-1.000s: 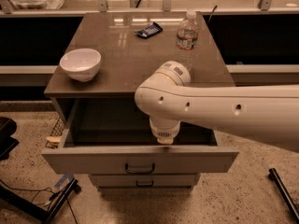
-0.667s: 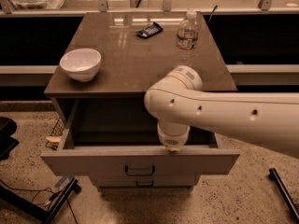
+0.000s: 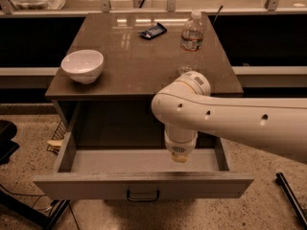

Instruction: Open top drawer

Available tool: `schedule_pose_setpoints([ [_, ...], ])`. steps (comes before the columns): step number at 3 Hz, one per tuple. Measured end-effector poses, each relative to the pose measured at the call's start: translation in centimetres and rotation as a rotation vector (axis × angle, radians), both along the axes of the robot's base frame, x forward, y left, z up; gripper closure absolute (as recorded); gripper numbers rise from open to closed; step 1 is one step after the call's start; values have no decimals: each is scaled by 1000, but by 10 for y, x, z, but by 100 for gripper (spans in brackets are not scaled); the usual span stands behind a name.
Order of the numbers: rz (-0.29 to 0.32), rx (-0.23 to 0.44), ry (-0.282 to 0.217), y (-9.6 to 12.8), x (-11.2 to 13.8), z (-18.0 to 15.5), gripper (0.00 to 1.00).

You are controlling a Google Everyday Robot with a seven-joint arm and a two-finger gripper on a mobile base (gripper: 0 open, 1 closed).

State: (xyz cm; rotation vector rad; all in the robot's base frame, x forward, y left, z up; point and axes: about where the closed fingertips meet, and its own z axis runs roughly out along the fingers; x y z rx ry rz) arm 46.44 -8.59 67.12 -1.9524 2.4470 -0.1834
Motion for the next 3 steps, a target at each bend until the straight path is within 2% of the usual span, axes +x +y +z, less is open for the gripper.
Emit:
schedule_pose_setpoints([
  [1,11,5,3,4,17,-7,100],
  [2,-9,74,18,-10,17,-36,100],
  [3,-70,135,-6,-40,-5,-49,100],
])
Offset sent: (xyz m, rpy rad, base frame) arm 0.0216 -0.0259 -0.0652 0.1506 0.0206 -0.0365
